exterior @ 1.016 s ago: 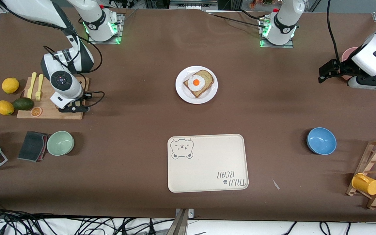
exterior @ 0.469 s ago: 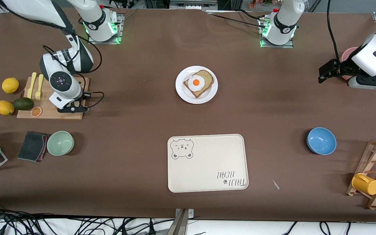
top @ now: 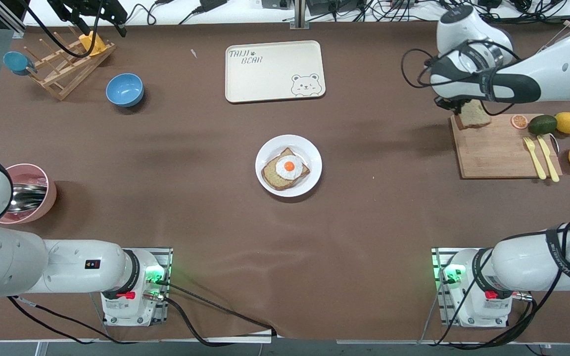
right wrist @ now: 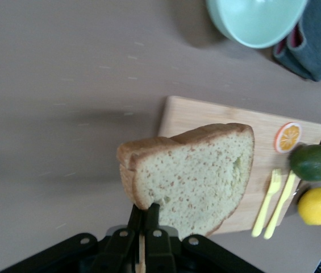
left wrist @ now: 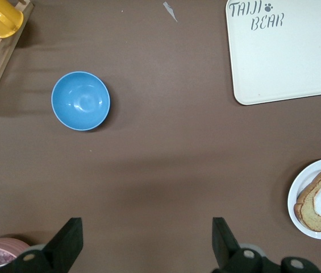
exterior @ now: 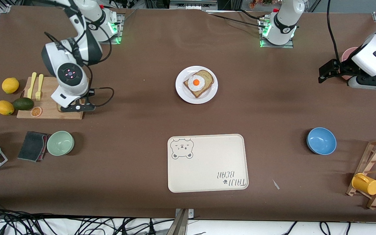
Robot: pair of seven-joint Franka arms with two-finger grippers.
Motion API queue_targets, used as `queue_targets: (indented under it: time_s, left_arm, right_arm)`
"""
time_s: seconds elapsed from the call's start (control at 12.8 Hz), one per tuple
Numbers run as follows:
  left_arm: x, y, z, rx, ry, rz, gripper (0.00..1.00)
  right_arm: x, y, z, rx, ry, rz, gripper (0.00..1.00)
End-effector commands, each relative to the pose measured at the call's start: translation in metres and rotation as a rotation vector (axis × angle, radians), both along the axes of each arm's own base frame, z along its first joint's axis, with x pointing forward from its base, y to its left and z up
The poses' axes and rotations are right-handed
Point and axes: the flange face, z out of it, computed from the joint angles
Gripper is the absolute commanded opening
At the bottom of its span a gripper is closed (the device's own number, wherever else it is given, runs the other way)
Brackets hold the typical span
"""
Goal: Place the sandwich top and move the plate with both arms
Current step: 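Carry the bread slice with the right gripper over the egg plate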
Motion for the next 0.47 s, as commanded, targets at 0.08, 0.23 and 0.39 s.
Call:
queue_targets:
  time_s: [0.08, 0.23, 0.39]
  left_arm:
    - [0.001, 0.000, 0.002, 0.019, -0.003, -0.010, 1.00]
    - [0.001, 0.000, 0.002, 0.019, -0.003, -0.011, 1.00]
    - [0.001, 0.000, 0.002, 0.018, -0.003, -0.013, 1.00]
  right_arm:
    - [-0.027, 0.113, 0.047, 0.047, -0.003, 0.133, 0.00]
    - [-0.085, 0.209, 0.073, 0.094, -0.065, 0.310, 0.00]
    - [-0.109, 0.262, 0.094, 0.204, -0.149, 0.370, 0.00]
